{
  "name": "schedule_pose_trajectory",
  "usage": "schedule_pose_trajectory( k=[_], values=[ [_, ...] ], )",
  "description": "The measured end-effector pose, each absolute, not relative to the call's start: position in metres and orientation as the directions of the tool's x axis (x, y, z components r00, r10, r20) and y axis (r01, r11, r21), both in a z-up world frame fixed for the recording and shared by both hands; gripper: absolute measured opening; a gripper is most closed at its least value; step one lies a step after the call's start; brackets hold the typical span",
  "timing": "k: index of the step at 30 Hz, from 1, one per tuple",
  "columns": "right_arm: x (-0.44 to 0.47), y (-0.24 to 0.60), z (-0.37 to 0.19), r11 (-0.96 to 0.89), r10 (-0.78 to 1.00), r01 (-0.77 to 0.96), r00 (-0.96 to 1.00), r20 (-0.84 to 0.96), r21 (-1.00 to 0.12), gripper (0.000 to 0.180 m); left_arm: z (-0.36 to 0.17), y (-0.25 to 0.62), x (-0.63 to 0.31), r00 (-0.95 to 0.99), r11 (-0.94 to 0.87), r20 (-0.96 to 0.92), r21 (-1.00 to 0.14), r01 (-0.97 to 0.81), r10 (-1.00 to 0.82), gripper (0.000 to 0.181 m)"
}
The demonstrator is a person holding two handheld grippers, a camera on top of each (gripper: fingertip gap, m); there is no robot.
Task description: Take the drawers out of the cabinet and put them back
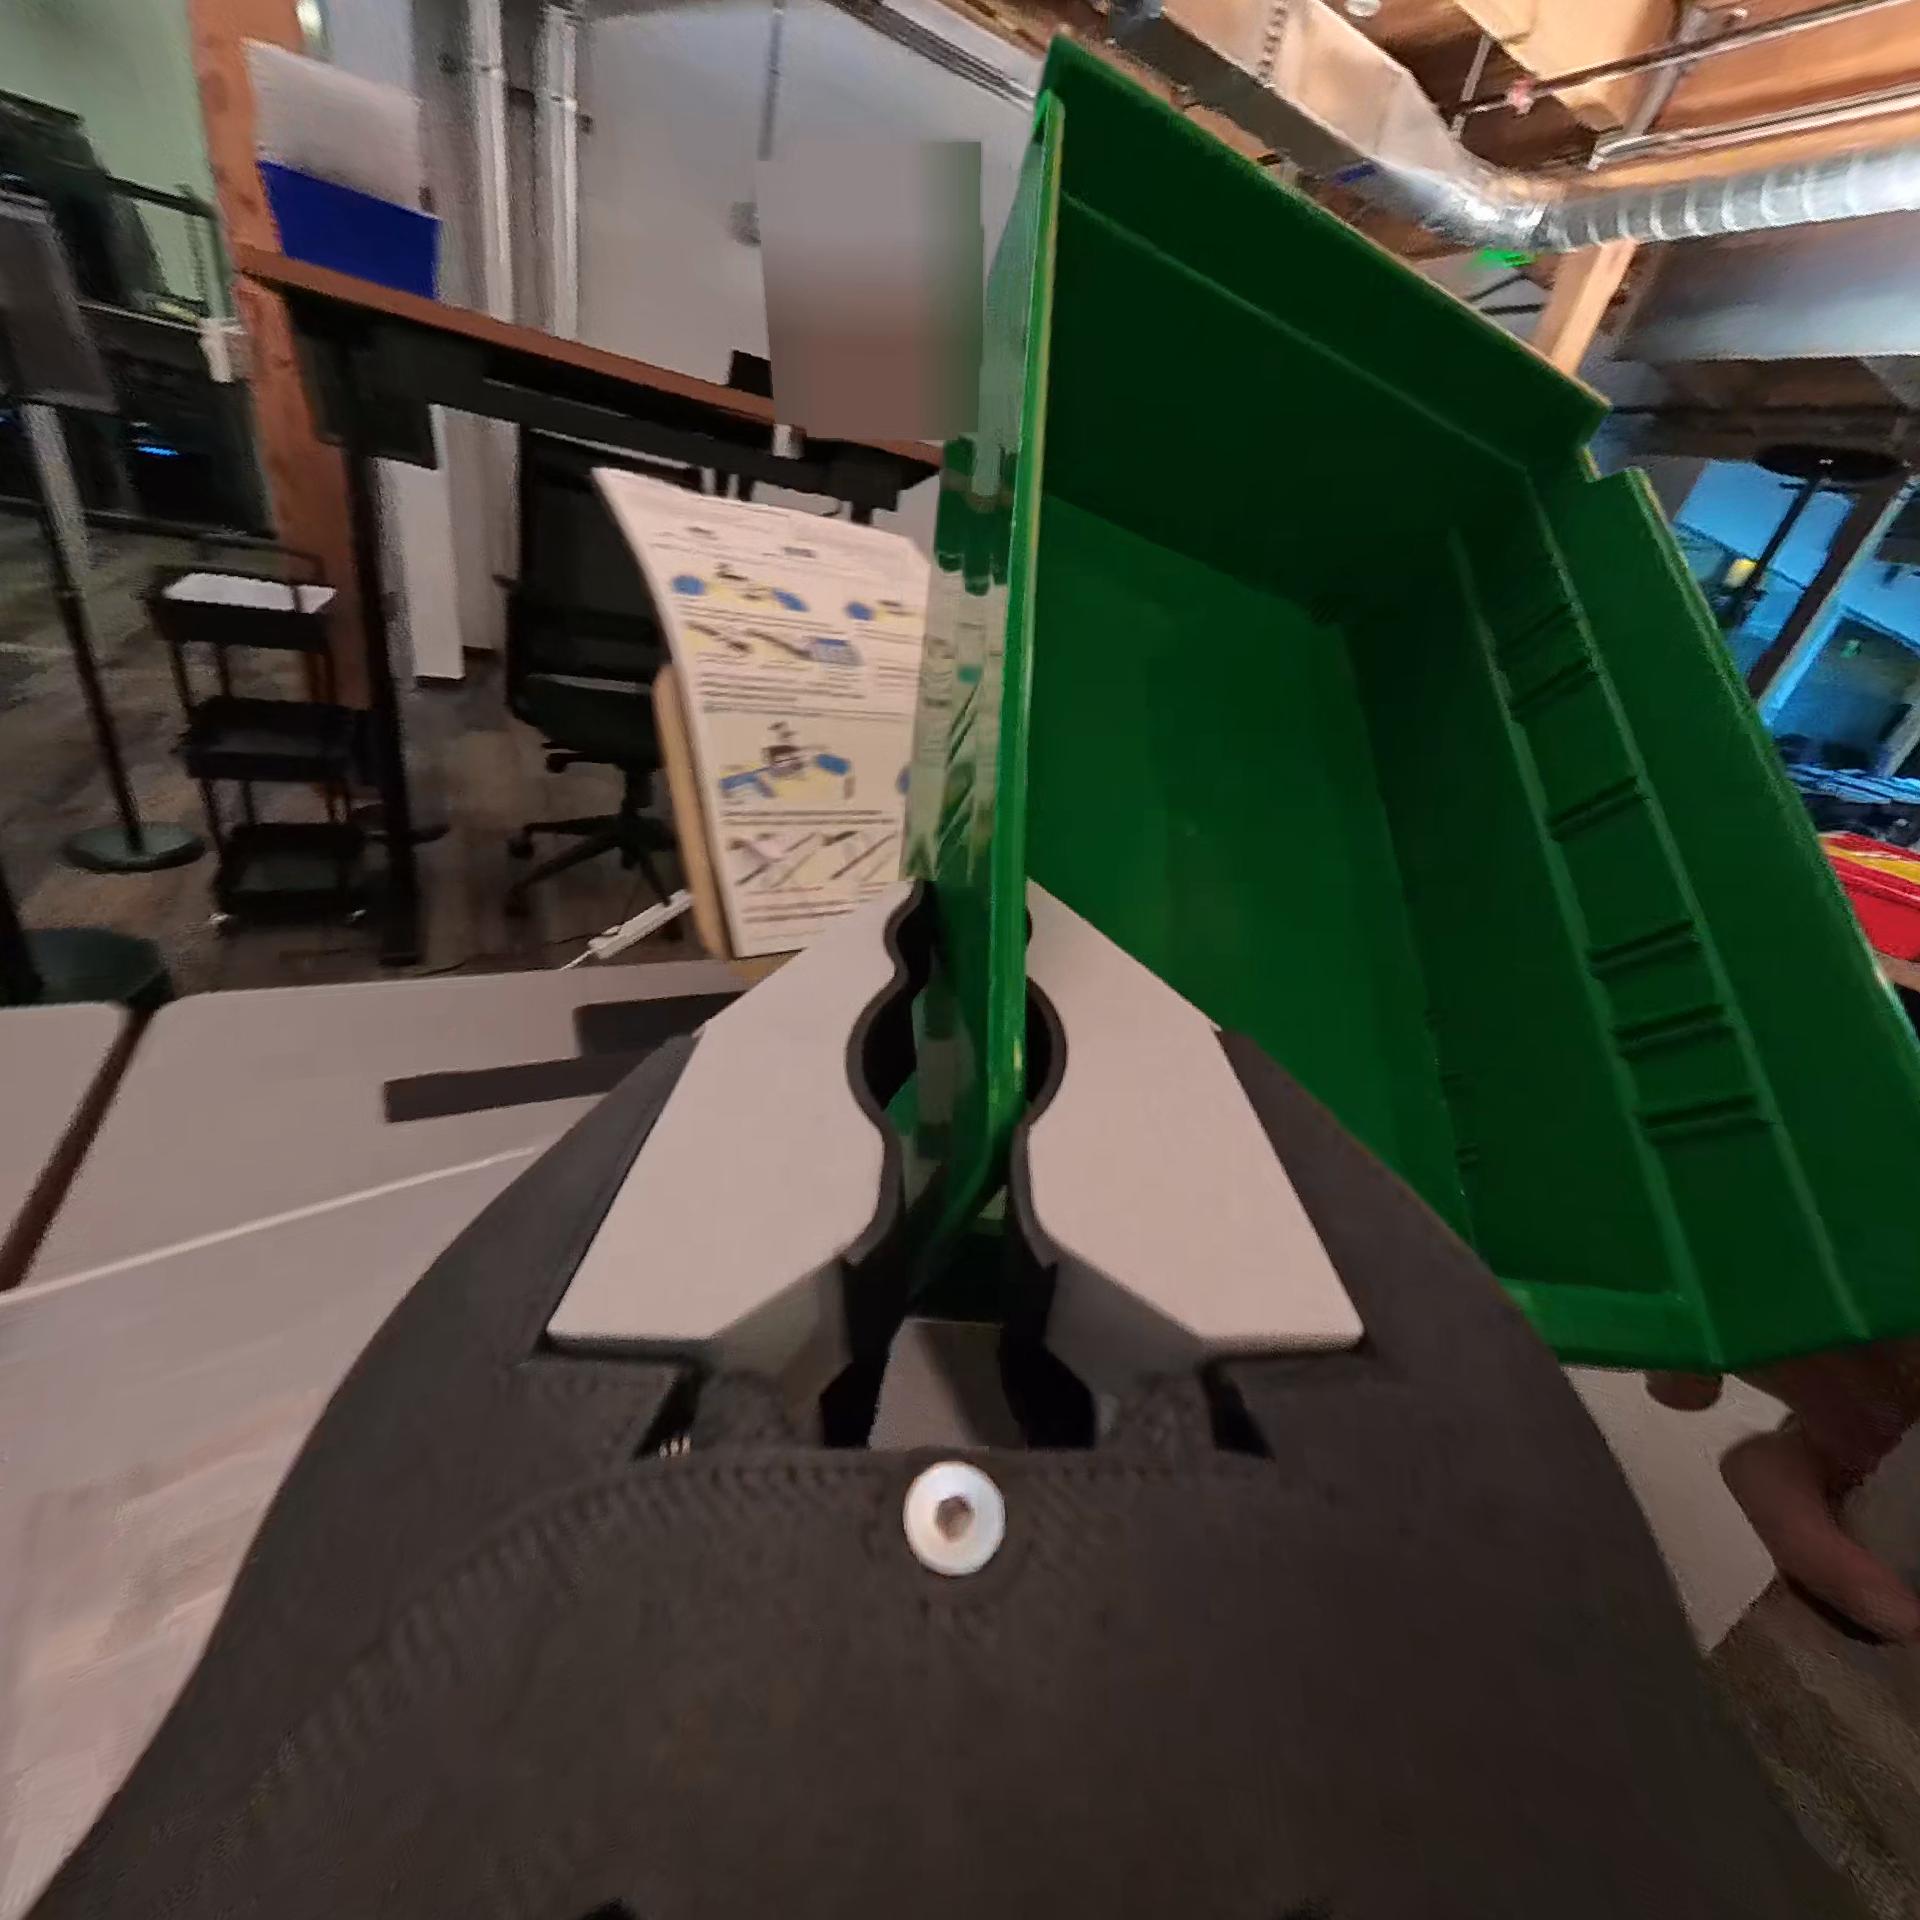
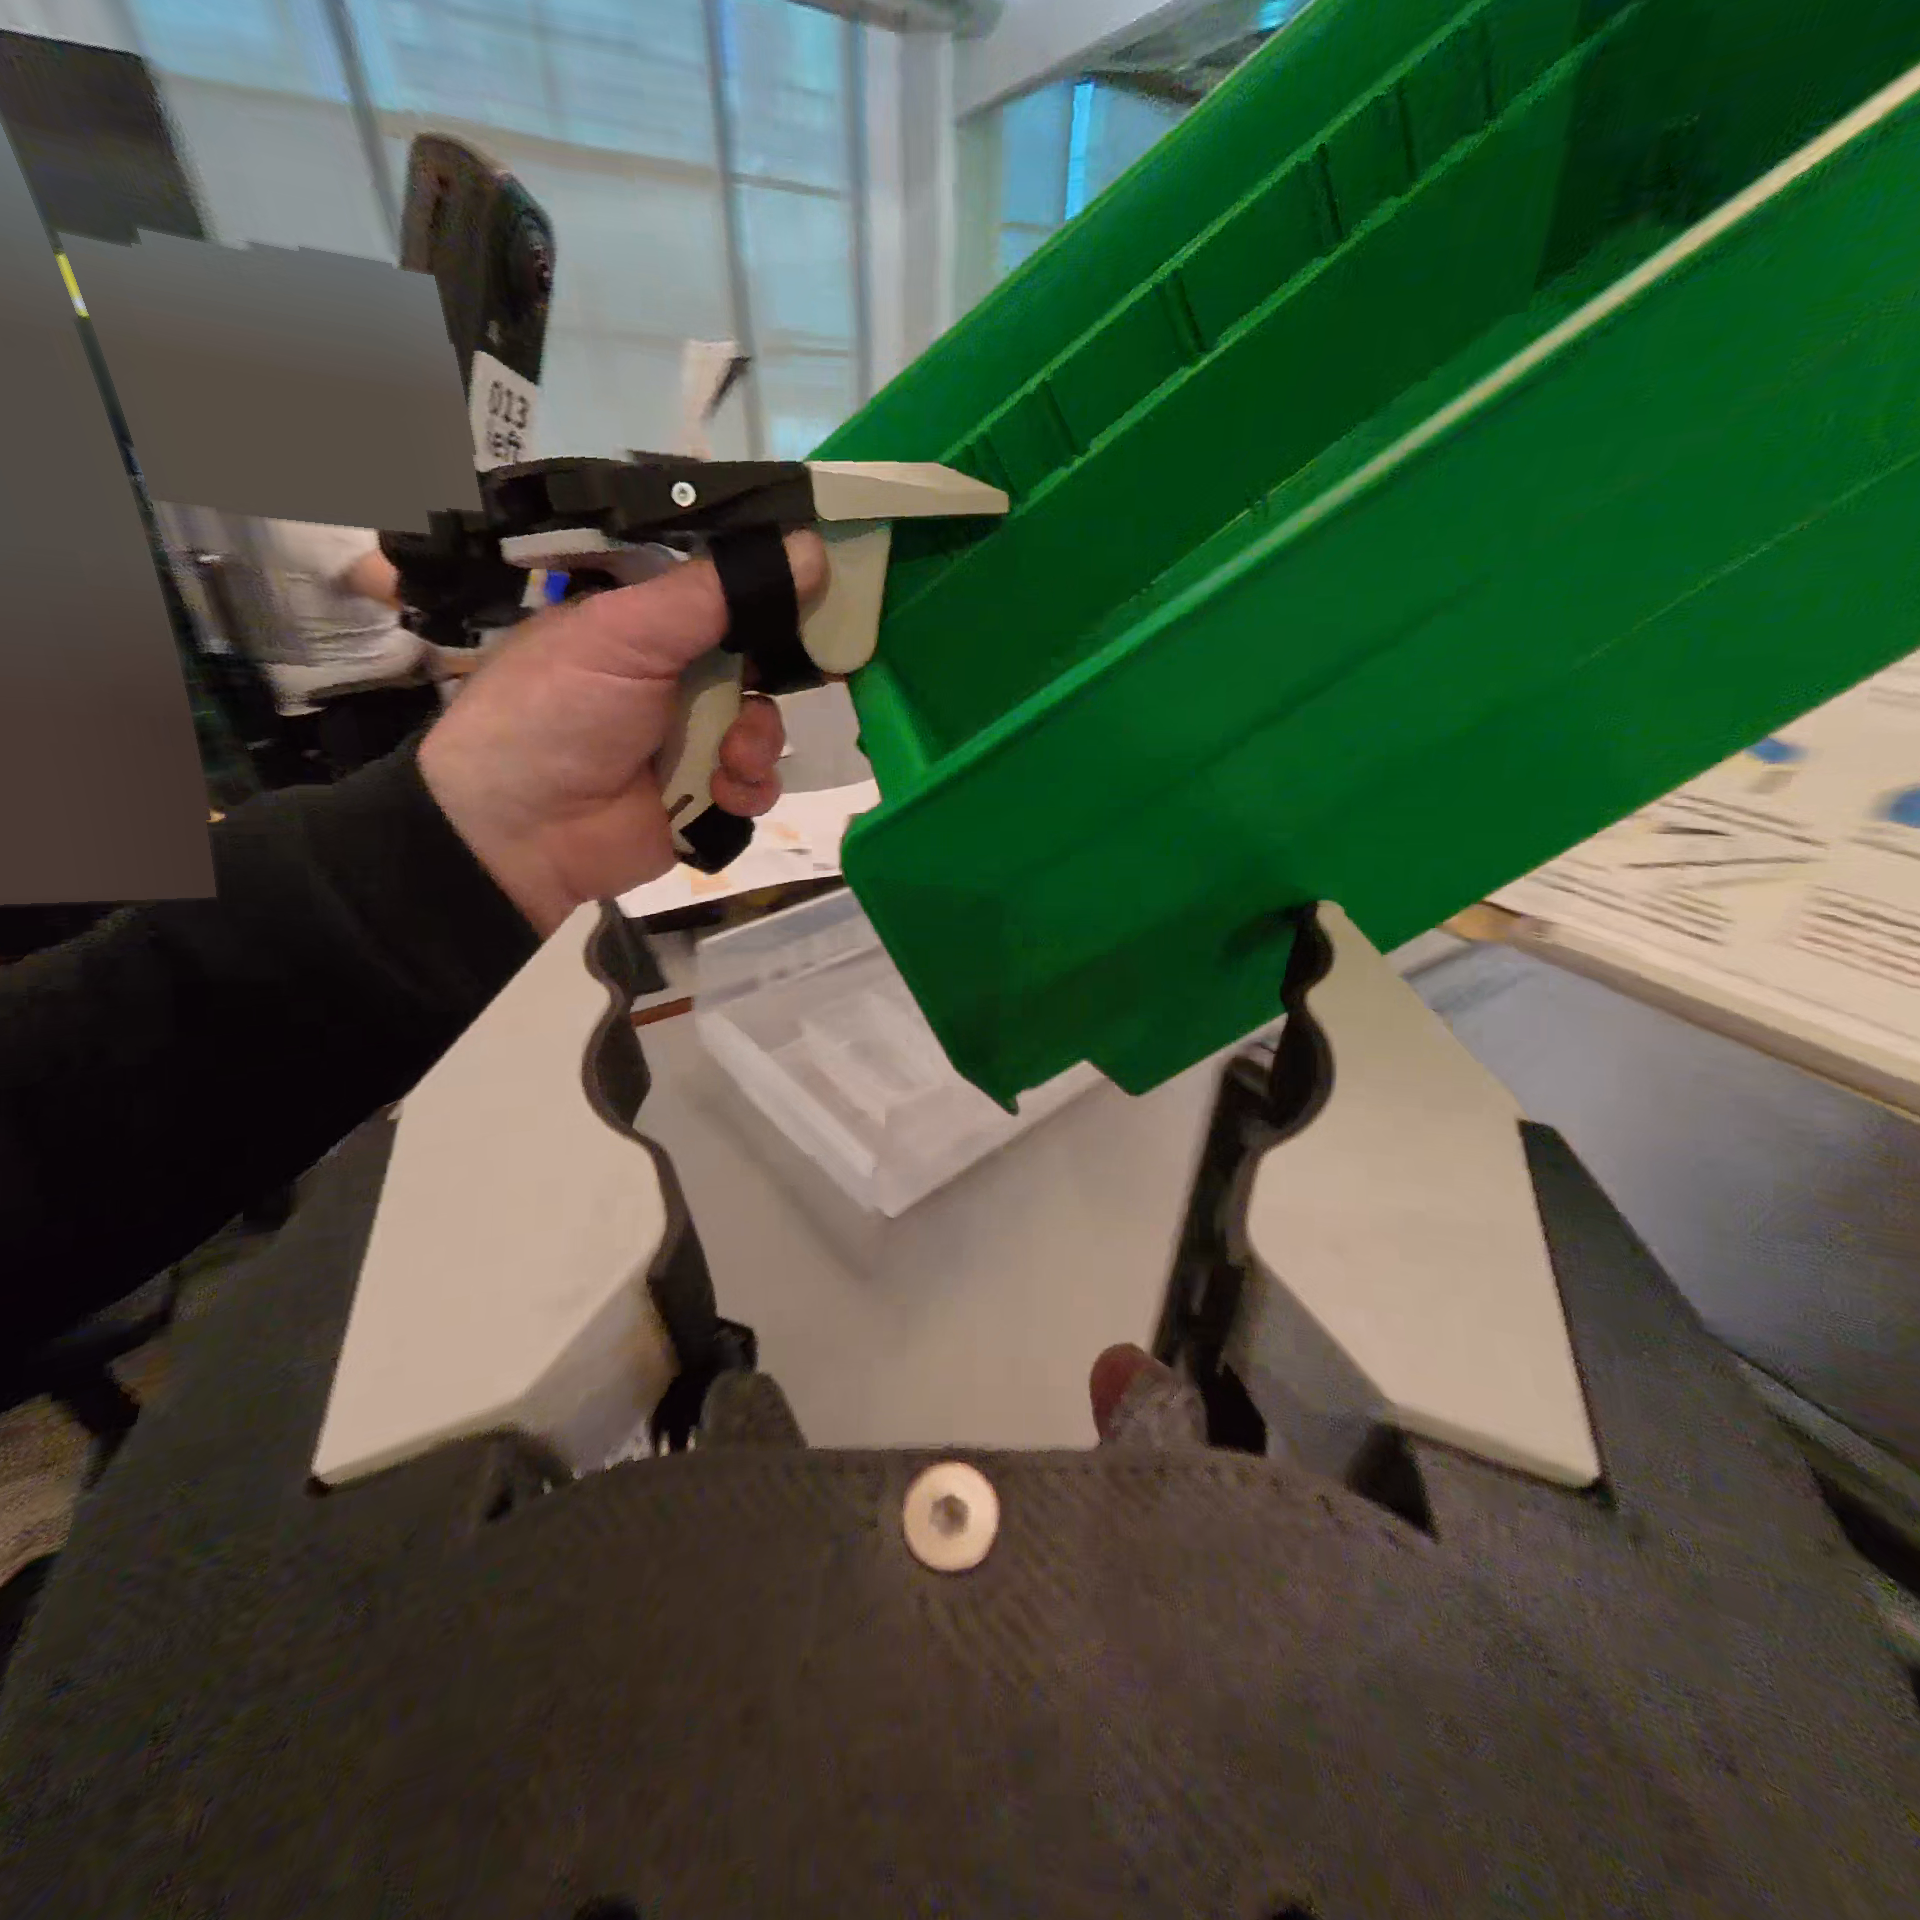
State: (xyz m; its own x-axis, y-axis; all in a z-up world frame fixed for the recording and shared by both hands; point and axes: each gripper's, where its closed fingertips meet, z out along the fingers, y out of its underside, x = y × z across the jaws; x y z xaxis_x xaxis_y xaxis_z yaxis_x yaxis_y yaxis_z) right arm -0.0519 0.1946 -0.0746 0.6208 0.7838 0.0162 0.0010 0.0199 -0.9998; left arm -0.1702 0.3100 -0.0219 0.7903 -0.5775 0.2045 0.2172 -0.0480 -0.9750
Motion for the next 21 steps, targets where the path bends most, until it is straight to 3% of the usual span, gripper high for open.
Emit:
schedule_pose_trajectory(
  k=[8,21],
  values=[
    [0.077,0.174,-0.065,0.105,0.561,0.016,0.825,0.072,-0.994,0.111,0.004,0.298,-0.013,0.636,-0.003,0.113,-0.985,0.172,-0.763,0.010],
    [0.257,0.109,-0.118,0.117,0.087,0.152,0.983,0.163,-0.981,0.091,-0.009,0.220,0.199,0.375,0.131,-0.095,-0.989,0.074,-0.922,0.013]
  ],
)
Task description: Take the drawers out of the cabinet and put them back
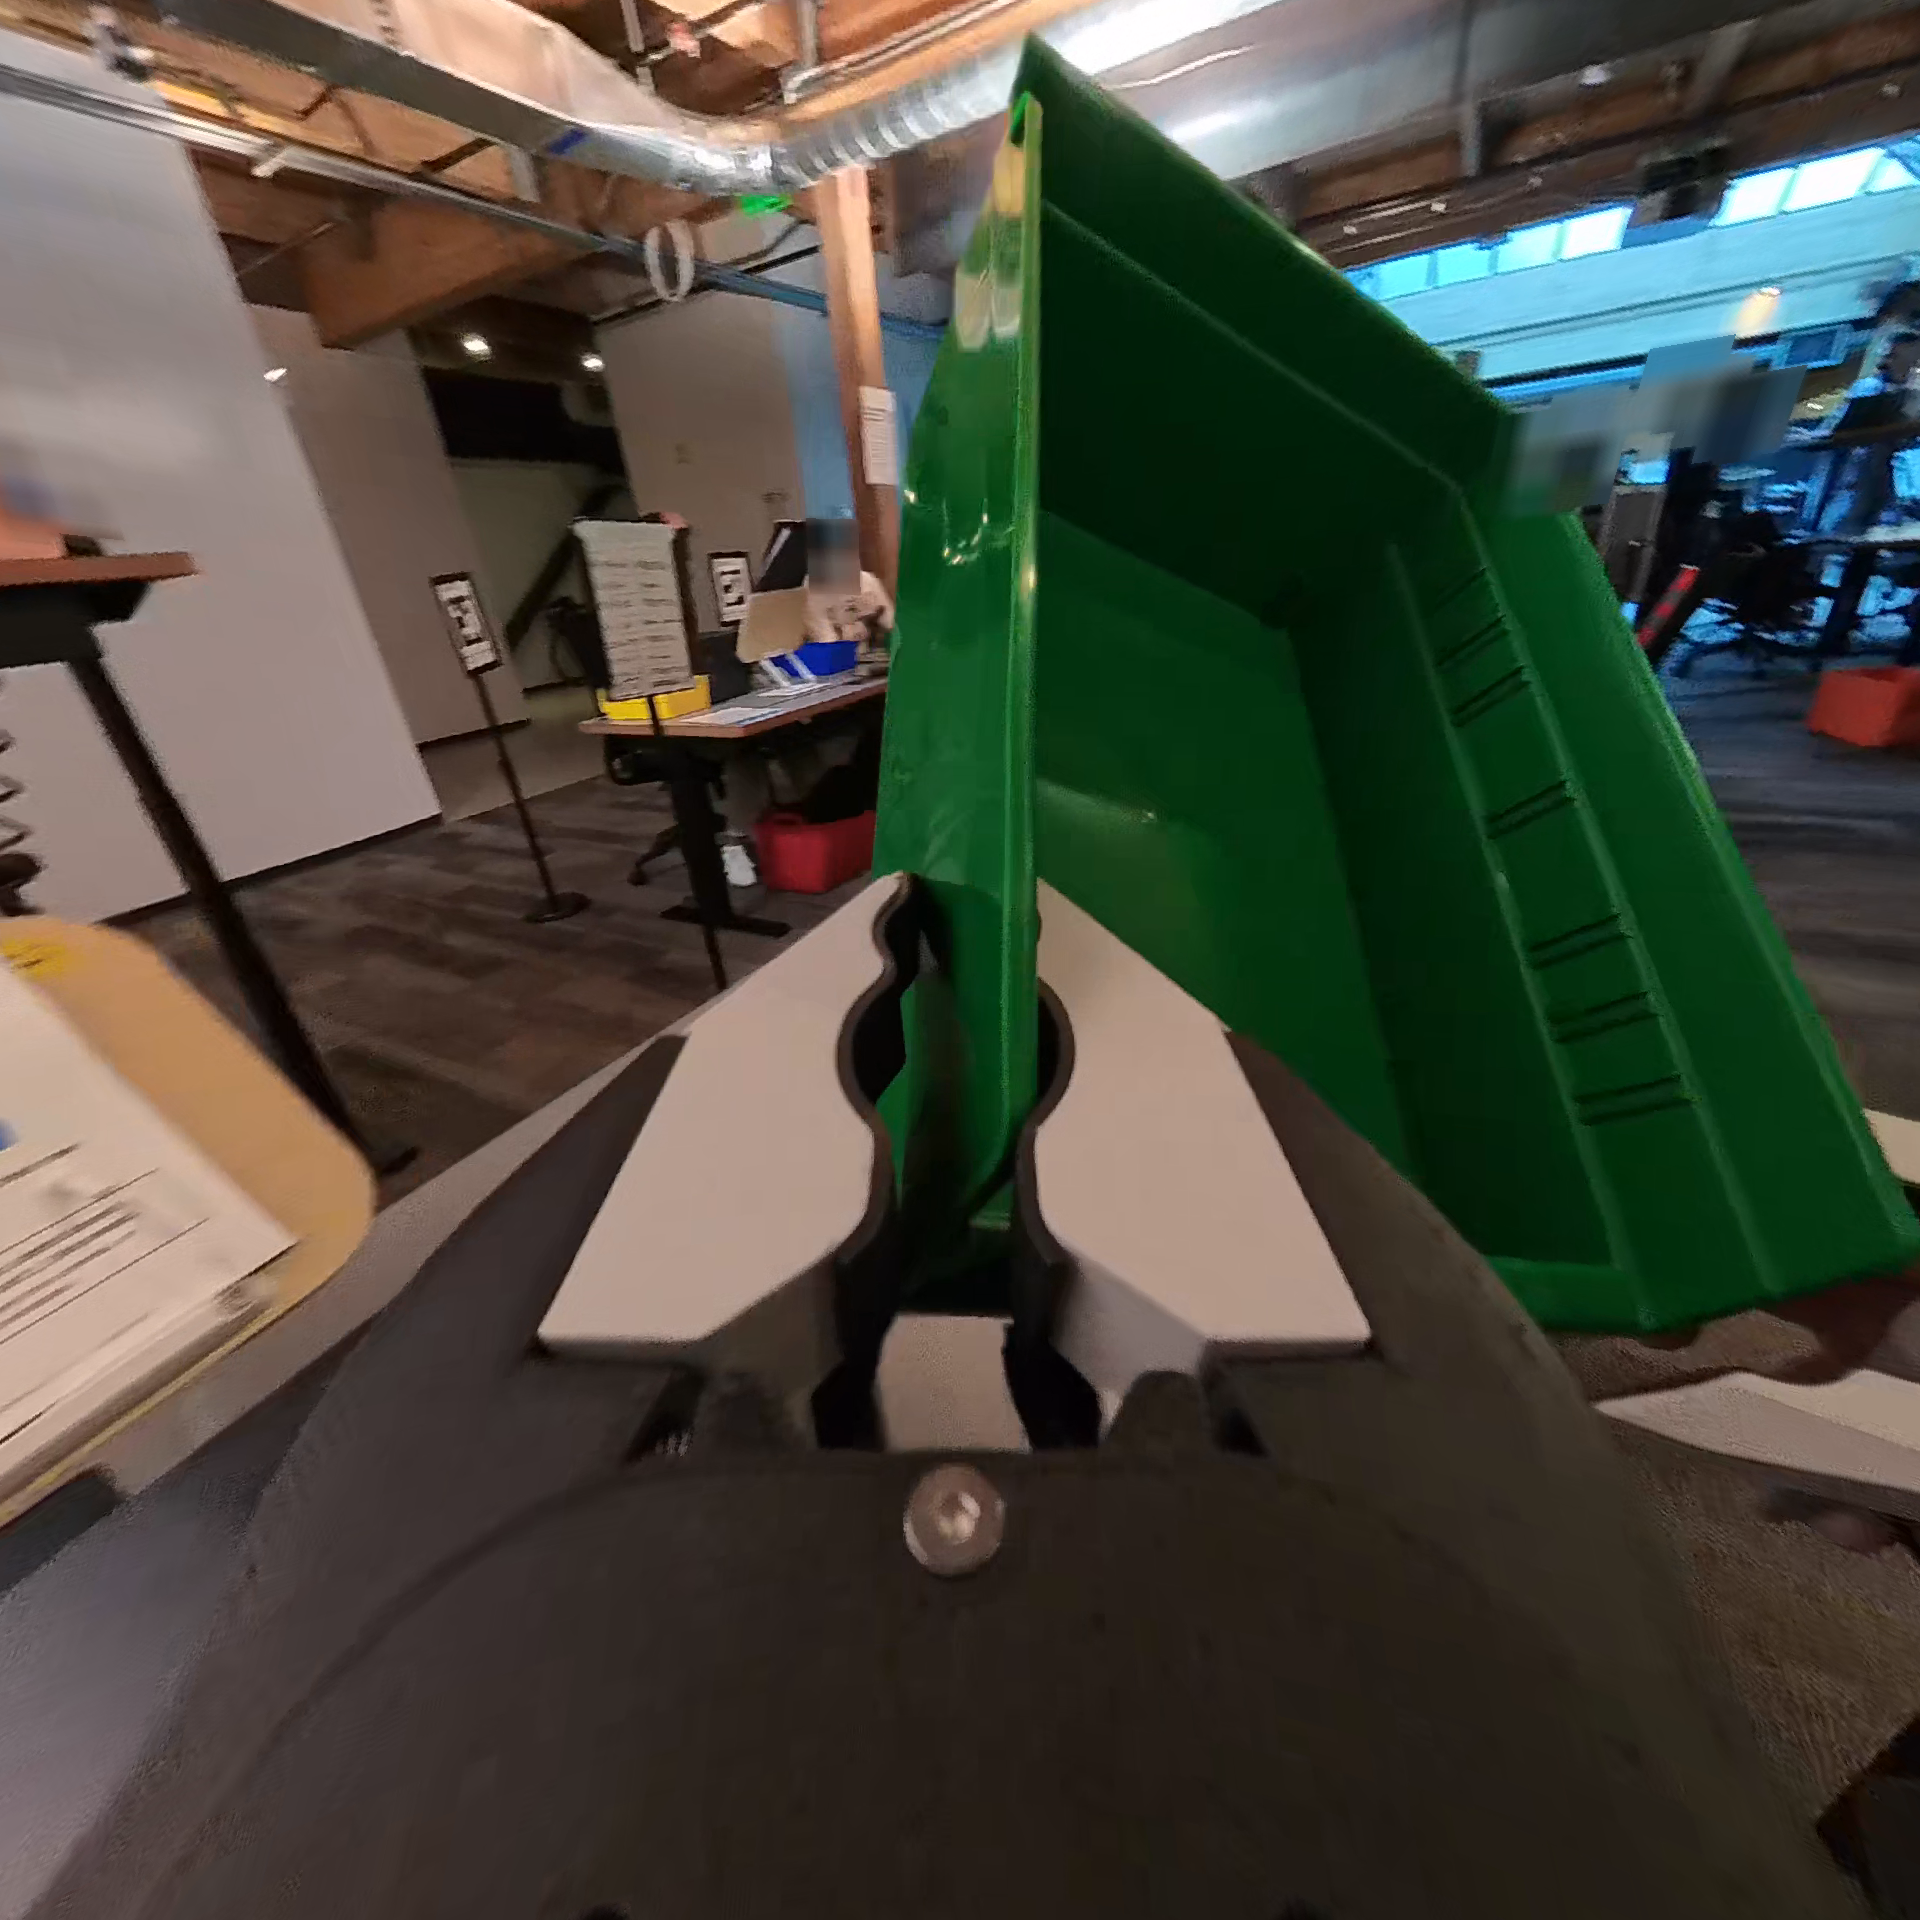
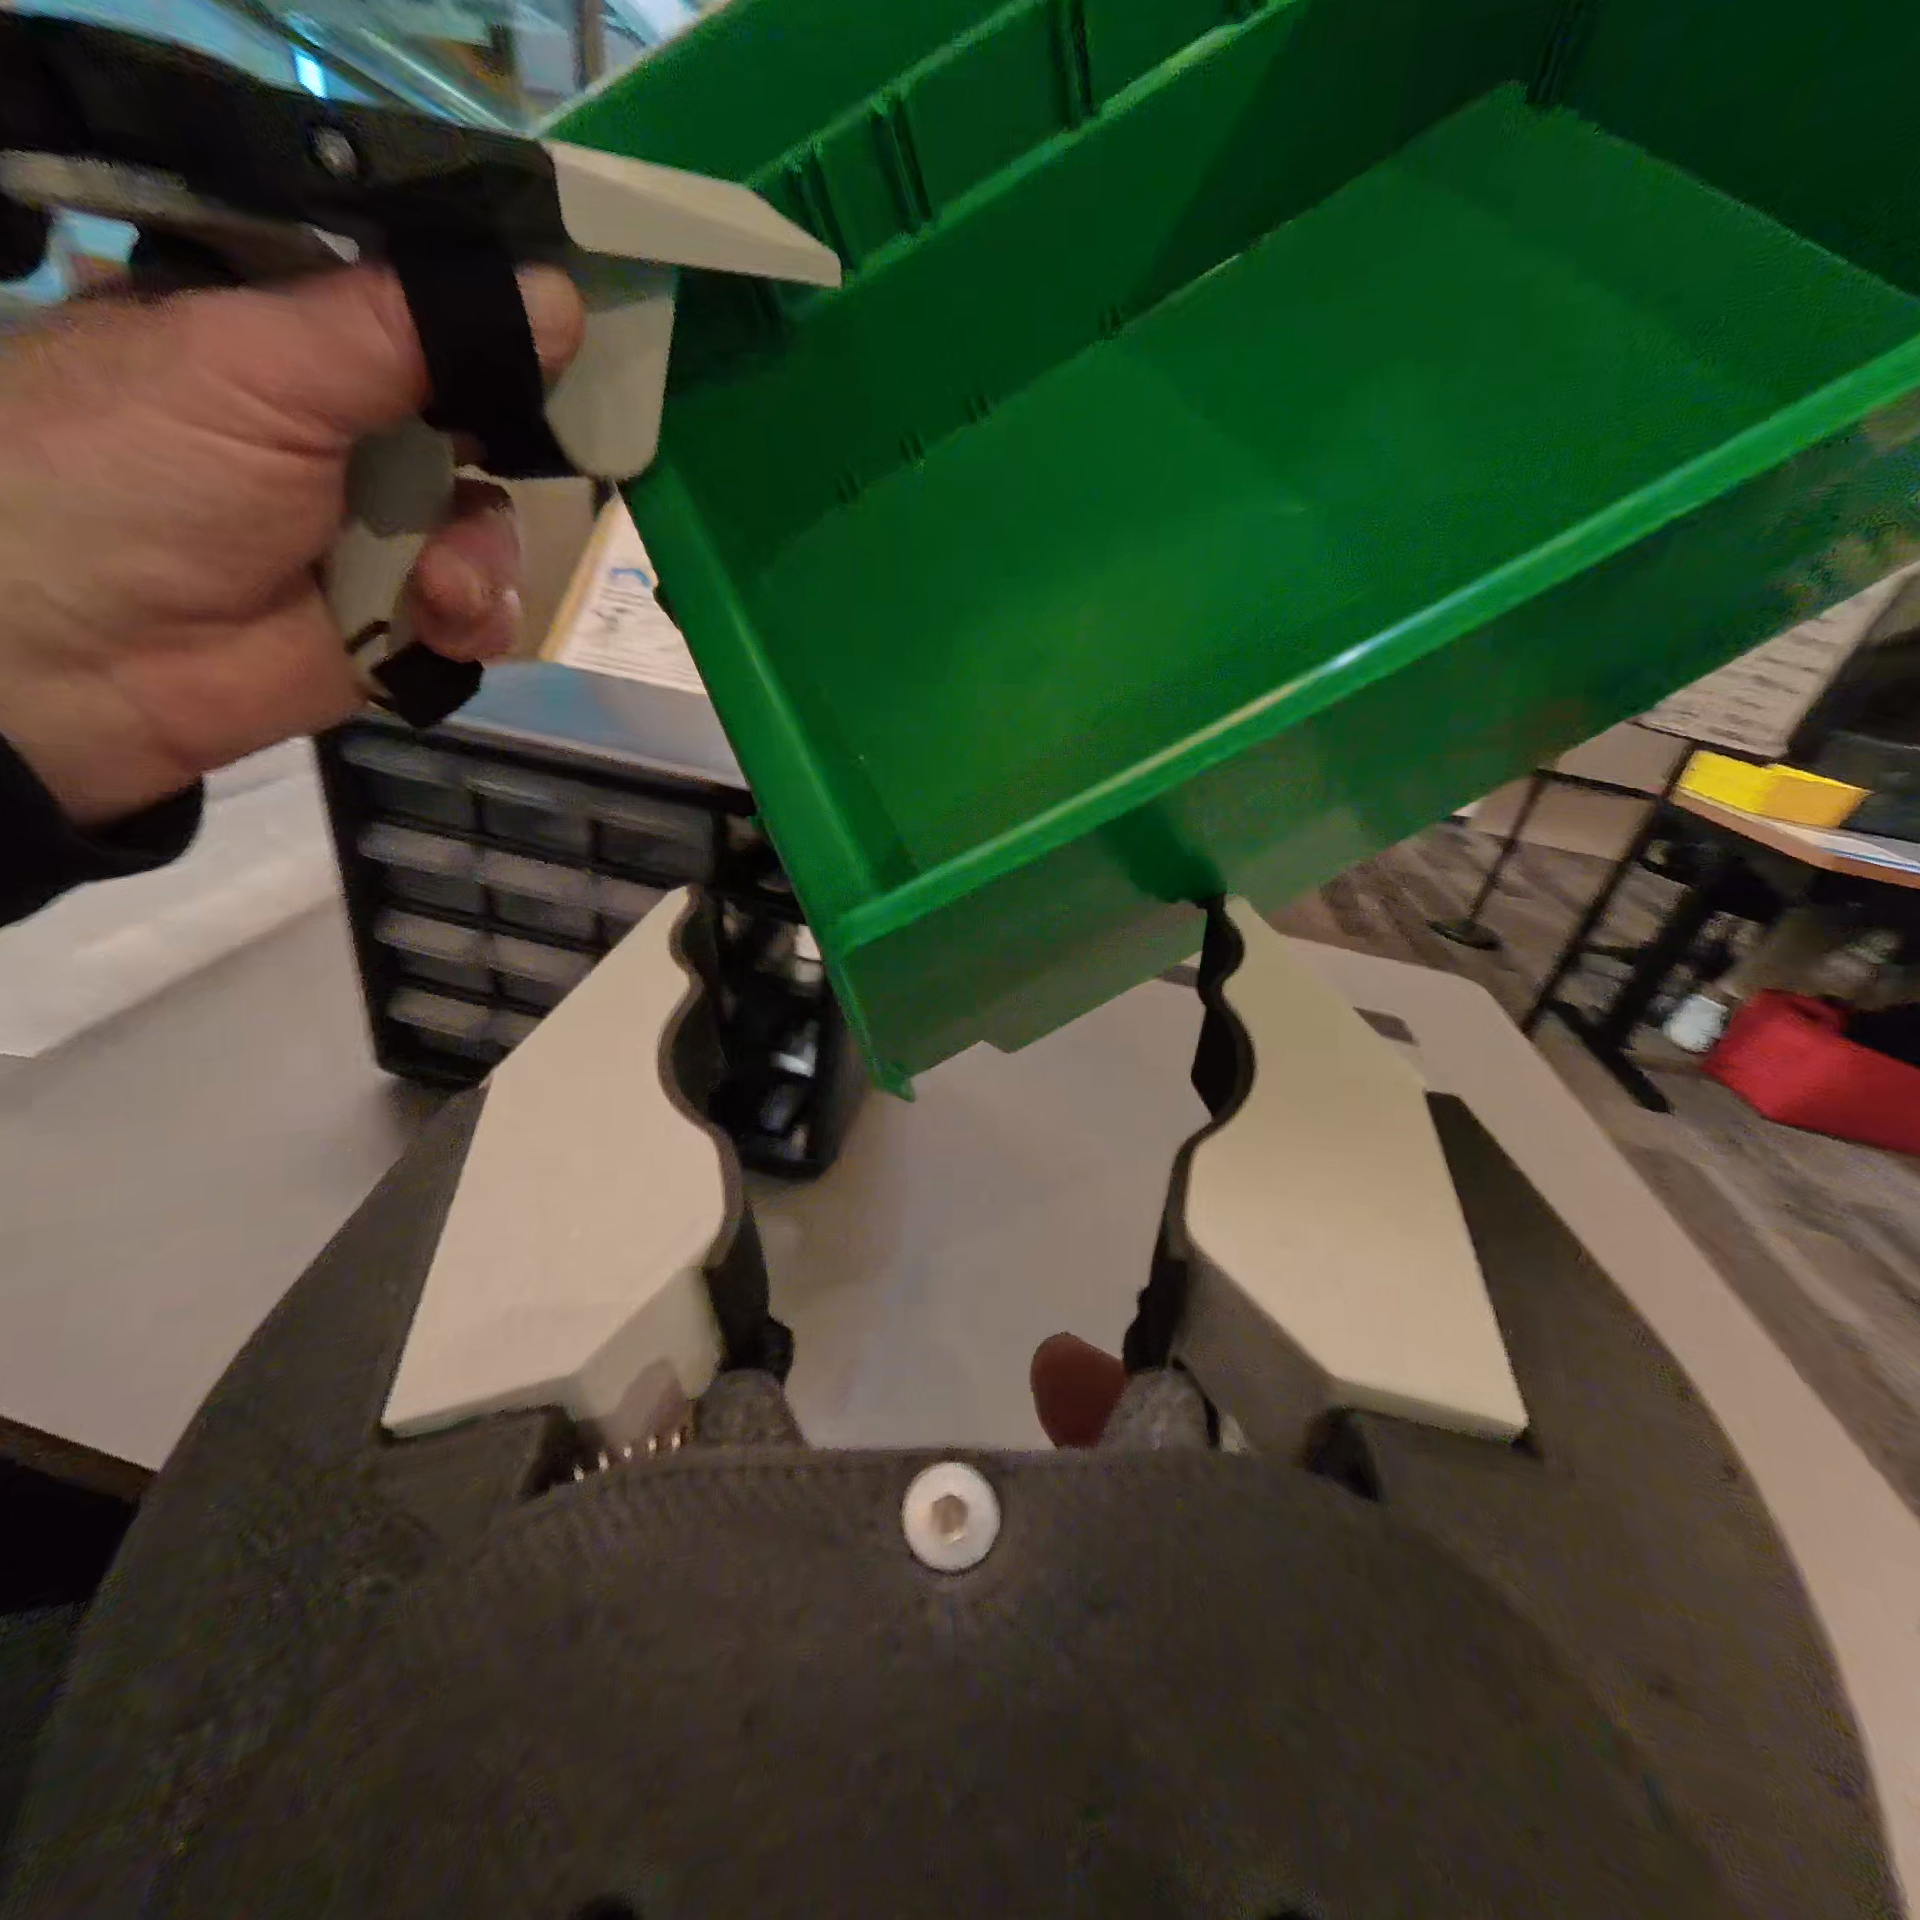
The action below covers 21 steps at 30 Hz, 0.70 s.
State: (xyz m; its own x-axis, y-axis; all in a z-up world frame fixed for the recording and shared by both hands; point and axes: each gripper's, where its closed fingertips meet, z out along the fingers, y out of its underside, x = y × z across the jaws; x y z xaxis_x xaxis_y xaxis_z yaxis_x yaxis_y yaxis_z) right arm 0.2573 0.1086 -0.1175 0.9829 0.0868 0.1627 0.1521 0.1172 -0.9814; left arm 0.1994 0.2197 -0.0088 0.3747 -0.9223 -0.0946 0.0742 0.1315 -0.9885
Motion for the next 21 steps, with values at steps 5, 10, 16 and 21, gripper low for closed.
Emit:
schedule_pose_trajectory(
  k=[5,10,16,21],
  values=[
    [0.313,0.073,-0.160,0.014,-0.027,0.067,0.997,0.066,-0.998,0.091,-0.043,0.173,0.266,0.257,0.134,-0.123,-0.991,0.023,-0.958,0.021],
    [0.341,0.035,-0.194,-0.084,-0.108,0.070,0.991,0.078,-0.994,0.090,-0.083,0.151,0.310,0.173,0.033,-0.036,-0.999,-0.021,-0.984,0.020],
    [0.391,0.000,-0.242,-0.187,-0.222,-0.020,0.975,0.023,-0.982,0.088,-0.144,0.113,0.358,0.102,-0.117,0.109,-0.990,-0.077,-0.989,0.028],
    [0.404,-0.005,-0.283,-0.306,-0.224,-0.070,0.974,0.001,-0.950,0.088,-0.196,0.120,0.379,0.111,-0.248,0.234,-0.959,-0.141,-0.966,0.028]
  ],
)
